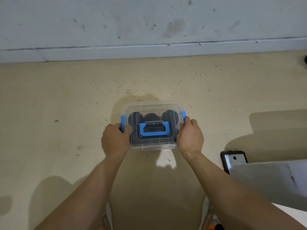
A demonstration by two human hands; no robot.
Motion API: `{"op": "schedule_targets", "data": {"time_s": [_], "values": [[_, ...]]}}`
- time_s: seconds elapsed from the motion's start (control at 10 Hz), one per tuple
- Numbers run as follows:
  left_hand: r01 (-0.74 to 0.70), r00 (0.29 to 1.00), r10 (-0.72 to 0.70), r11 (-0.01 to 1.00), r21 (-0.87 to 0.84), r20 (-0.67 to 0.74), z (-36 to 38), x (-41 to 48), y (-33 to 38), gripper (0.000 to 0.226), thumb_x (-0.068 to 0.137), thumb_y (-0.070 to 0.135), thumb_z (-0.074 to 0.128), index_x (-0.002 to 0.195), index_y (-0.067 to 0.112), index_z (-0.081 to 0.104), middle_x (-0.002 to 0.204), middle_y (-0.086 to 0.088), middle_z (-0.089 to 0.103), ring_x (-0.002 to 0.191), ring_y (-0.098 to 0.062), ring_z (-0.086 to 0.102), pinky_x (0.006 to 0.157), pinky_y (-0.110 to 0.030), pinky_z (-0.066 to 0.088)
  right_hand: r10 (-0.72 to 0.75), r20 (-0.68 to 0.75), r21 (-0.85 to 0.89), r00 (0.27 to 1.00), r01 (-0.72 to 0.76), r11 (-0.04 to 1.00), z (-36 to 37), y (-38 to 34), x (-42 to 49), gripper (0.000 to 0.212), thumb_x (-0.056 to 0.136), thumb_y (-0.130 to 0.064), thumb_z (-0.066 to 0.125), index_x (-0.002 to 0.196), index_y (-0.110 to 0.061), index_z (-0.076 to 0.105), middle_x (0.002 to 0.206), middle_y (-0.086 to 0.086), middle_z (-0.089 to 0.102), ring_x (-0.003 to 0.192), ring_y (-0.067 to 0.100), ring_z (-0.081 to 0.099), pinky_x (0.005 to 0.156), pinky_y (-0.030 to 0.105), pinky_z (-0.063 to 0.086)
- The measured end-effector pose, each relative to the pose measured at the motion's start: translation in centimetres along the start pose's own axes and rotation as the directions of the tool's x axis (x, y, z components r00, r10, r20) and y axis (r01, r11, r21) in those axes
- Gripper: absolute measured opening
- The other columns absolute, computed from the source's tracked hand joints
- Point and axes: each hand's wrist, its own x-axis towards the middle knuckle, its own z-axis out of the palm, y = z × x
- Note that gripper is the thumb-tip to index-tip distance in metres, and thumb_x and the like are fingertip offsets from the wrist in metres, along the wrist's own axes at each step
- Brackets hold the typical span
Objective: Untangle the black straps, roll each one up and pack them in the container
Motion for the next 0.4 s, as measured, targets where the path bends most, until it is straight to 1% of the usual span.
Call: {"op": "schedule_targets", "data": {"time_s": [0.1,0.2,0.3,0.4], "values": [[-0.021,1.0,0.02,0.999,0.028,0.015,-0.2,1.5,1.3,0.027,0.102,0.026,0.054,0.092,0.007,0.069,0.085,-0.012,0.061,0.068,-0.026,0.057,0.057,-0.032,0.039,-0.01,0.012,0.011,1.0,0.01,1.0,-0.2,-0.4,1.6,0.021,0.101,-0.009,0.044,0.118,-0.007,0.056,0.106,0.011,0.058,0.08,0.027,0.052,0.066,0.036,0.041],[-0.046,0.993,0.046,0.999,-0.005,0.11,-1.4,2.6,3.3,0.037,0.105,0.028,0.051,0.135,0.01,0.062,0.117,-0.011,0.069,0.096,-0.028,0.065,0.082,-0.04,0.053,0.026,0.114,0.091,0.993,-0.036,0.995,-1.4,-1.2,3.4,0.029,0.101,-0.014,0.041,0.127,-0.008,0.055,0.113,0.012,0.06,0.092,0.03,0.059,0.074,0.039,0.048],[-0.132,0.972,0.122,0.991,0.037,0.2,-3.4,2.4,4.6,0.045,0.106,0.033,0.05,0.145,0.012,0.052,0.133,-0.01,0.064,0.102,-0.025,0.062,0.087,-0.036,0.048,-0.045,0.179,-0.008,0.983,0.047,0.999,-3.7,-2.1,3.9,0.039,0.103,-0.022,0.041,0.14,-0.011,0.046,0.132,0.014,0.053,0.112,0.033,0.055,0.087,0.043,0.05],[-0.195,0.946,0.148,0.97,0.143,0.288,-6.2,0.9,5.8,0.047,0.103,0.038,0.053,0.142,0.012,0.052,0.134,-0.012,0.06,0.106,-0.025,0.058,0.085,-0.037,0.045,-0.096,0.212,-0.099,0.972,0.119,0.988,-7.2,-3.3,3.3,0.044,0.101,-0.027,0.046,0.142,-0.011,0.044,0.14,0.014,0.047,0.122,0.034,0.049,0.094,0.044,0.046]]}}
